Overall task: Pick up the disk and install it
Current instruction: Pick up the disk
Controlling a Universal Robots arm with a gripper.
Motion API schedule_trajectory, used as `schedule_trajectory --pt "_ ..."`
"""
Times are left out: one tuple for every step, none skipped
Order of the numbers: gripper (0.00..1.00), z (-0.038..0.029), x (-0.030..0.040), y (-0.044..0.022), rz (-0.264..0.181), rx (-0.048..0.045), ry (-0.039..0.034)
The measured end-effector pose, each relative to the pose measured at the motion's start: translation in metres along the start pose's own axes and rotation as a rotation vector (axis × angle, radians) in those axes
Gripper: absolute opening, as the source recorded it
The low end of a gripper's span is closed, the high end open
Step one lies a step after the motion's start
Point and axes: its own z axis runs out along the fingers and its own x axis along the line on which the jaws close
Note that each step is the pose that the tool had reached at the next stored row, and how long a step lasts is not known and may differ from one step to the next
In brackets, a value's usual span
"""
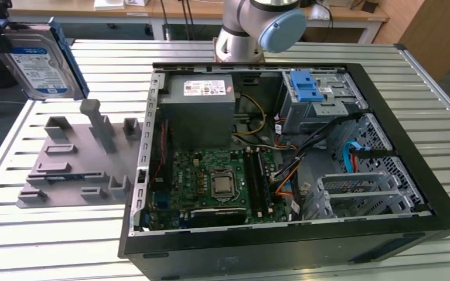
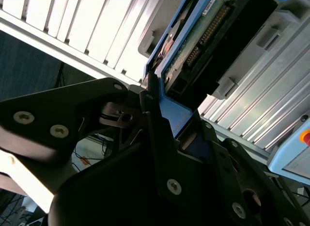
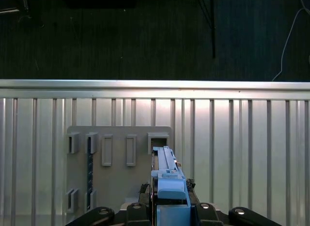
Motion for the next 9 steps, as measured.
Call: schedule_trajectory --pt "0.36 -0.0002 0.0000 0.0000 0.000 0.0000 0.0000" --pt "0.36 -0.0005 0.0000 0.0000 0.000 -0.0001 0.0001" --pt "0.36 -0.0007 0.0000 0.0000 0.000 0.0000 0.0000" --pt "0.36 -0.0009 0.0000 0.0000 0.000 0.0000 0.0000" --pt "0.36 -0.0012 0.0000 0.0000 0.000 0.0000 0.0000" --pt "0.36 -0.0017 0.0000 0.0000 0.000 -0.0001 0.0001" --pt "0.36 -0.0020 -0.0001 0.0000 0.000 0.0001 0.0000" --pt "0.36 -0.0026 -0.0001 0.0000 0.000 0.0000 0.0000" --pt "0.36 -0.0031 -0.0001 0.0000 0.000 0.0000 0.0000"
